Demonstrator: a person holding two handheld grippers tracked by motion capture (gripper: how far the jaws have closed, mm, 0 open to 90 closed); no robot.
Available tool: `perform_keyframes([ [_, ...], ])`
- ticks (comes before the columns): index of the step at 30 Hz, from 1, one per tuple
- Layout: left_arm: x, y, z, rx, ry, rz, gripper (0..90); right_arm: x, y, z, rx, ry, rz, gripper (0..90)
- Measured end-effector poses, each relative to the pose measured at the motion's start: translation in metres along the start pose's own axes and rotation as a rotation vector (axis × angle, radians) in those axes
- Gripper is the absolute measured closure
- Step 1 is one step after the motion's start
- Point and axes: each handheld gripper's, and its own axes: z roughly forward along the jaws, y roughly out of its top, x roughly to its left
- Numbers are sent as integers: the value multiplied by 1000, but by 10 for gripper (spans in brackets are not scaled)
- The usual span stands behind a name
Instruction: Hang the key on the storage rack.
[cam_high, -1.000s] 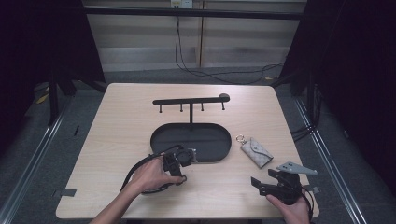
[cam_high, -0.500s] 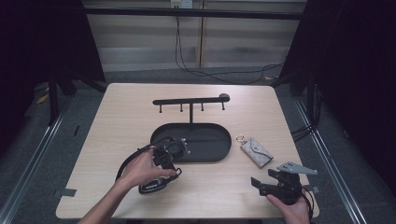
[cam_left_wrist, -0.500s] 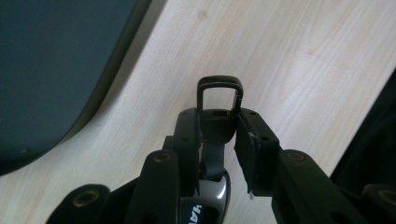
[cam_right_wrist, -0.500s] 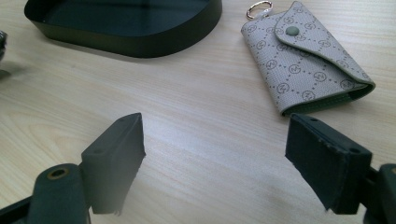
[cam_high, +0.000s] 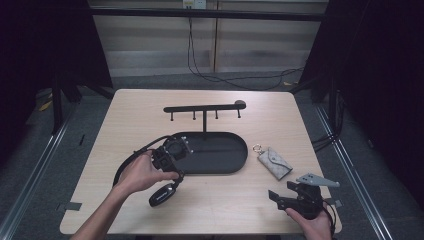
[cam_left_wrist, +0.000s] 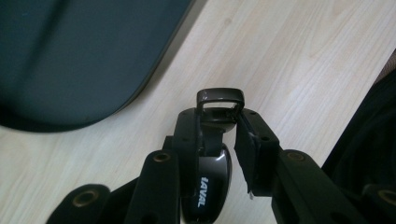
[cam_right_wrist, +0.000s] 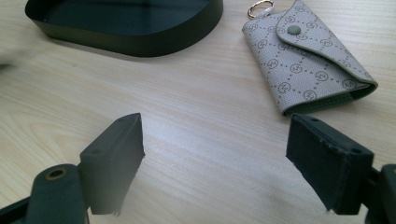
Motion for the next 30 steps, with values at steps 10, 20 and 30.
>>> perform_keyframes([
  [10, 12, -13, -34, -49, 46, -37, 706, 0, 0, 0, 0, -6, 7, 192],
  [20, 14, -15, -52, -112, 81, -50, 706, 0, 0, 0, 0, -6, 8, 192],
  [30, 15, -13, -61, -116, 96, -69, 706, 0, 0, 0, 3, -4, 11, 192],
])
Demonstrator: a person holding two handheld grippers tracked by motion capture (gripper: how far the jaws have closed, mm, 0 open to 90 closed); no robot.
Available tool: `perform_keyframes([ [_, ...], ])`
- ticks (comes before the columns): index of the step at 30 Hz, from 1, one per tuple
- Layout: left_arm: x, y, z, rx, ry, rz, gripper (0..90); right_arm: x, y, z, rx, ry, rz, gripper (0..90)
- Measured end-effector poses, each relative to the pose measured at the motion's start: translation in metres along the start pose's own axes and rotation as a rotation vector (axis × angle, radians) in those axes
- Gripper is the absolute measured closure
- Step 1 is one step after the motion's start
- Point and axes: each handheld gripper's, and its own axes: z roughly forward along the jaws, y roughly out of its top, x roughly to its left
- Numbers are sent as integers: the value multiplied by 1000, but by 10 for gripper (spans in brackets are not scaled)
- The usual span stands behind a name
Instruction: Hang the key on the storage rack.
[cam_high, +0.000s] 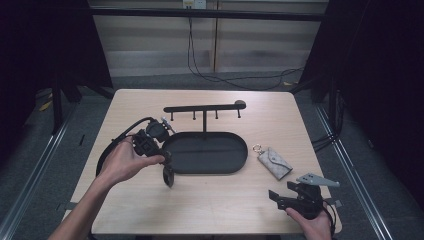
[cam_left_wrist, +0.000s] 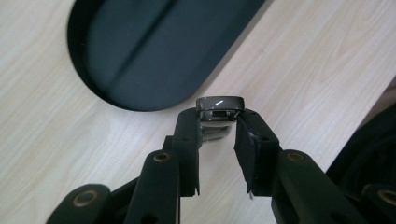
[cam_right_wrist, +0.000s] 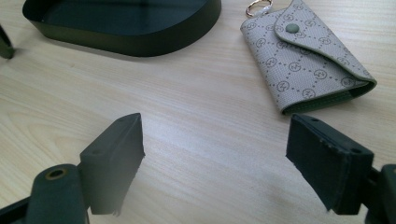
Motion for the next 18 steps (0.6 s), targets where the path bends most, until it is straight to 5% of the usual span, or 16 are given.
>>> perform_keyframes([
  [18, 5, 5, -15, -3, 5, -4, 706, 0, 0, 0, 3, 0, 0, 192],
])
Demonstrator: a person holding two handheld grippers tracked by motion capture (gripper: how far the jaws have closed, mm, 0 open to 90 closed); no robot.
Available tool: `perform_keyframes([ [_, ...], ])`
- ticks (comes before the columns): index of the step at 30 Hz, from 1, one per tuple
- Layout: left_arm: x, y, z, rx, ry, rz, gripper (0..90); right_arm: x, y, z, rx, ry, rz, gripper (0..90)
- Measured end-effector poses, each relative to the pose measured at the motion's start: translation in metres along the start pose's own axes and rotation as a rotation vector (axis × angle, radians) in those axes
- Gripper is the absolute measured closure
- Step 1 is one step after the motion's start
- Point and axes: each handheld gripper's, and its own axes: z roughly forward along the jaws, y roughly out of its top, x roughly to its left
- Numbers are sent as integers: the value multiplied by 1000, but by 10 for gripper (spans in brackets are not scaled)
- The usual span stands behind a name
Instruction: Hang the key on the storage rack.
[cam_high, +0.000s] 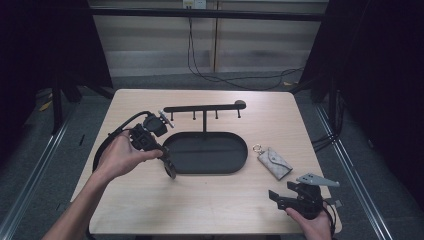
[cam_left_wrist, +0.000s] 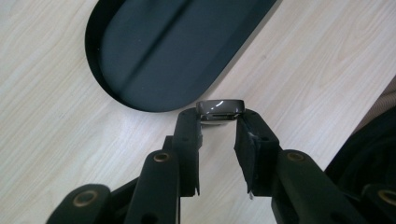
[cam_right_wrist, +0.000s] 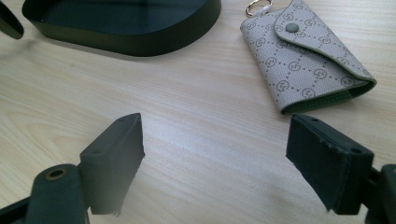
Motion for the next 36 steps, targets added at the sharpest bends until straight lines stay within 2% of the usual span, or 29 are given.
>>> perform_keyframes([
  [6, 1, 3, -3, 9, 8, -13, 706, 0, 0, 0, 0, 0, -1, 192],
  [11, 4, 10, -8, 50, 11, -25, 706, 0, 0, 0, 1, 2, -2, 192],
  [21, 9, 23, -13, 100, 4, -47, 706, 0, 0, 0, 1, 3, -3, 192],
  [29, 13, 32, -18, 123, 10, -63, 706, 0, 0, 0, 2, 5, -4, 192],
  [34, 19, 41, -18, 153, 28, -94, 707, 0, 0, 0, 1, 5, -4, 192],
  [36, 22, 43, -19, 153, 21, -104, 708, 0, 0, 0, 0, 5, -1, 192],
])
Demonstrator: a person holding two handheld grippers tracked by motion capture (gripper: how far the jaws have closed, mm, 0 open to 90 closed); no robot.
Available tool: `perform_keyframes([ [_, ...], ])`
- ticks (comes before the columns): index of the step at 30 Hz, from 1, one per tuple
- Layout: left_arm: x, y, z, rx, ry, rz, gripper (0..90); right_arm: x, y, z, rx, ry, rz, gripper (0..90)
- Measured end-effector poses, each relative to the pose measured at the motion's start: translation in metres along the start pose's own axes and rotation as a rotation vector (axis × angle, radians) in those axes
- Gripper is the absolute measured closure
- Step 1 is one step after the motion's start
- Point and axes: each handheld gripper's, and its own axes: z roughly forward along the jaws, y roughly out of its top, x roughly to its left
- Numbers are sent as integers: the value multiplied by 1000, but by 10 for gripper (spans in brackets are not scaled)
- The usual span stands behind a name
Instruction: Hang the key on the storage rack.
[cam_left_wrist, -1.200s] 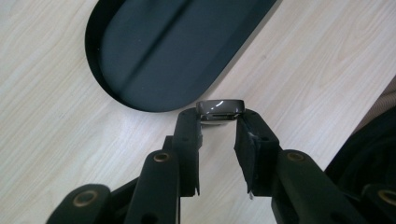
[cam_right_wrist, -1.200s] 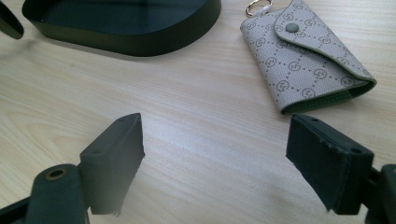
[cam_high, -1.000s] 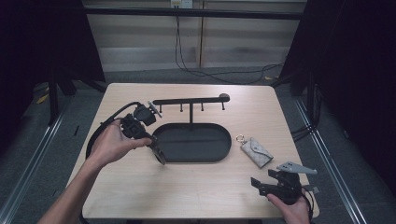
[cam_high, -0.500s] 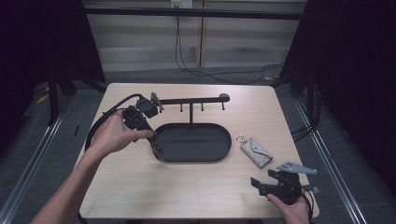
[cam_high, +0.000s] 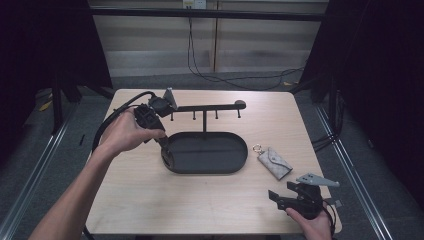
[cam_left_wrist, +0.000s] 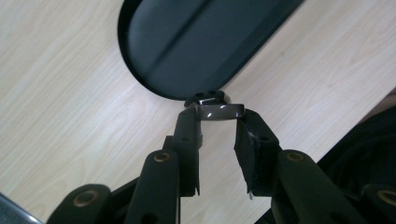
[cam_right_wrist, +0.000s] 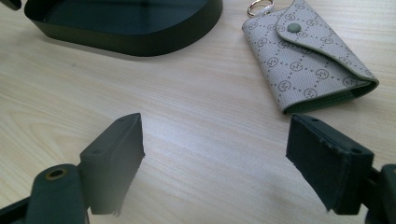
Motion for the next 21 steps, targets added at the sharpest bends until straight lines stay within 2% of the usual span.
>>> perform_keyframes([
  [5, 4, 6, 1, 16, -7, -8, 707, 0, 0, 0, 1, 2, -7, 192],
  [8, 9, 9, 1, 16, -11, -28, 708, 0, 0, 0, 1, 4, -8, 192],
  [11, 13, 14, 3, 26, -5, -35, 707, 1, 0, 0, 0, 6, -7, 192],
  [12, 15, 16, 5, 27, 10, -42, 708, 0, 0, 0, 1, 7, -6, 192],
  [17, 17, 23, 7, 30, 9, -61, 708, 1, 0, 0, 4, 11, -9, 192],
  [21, 18, 27, 6, 27, 17, -58, 708, 1, 0, 0, 5, 12, -11, 192],
])
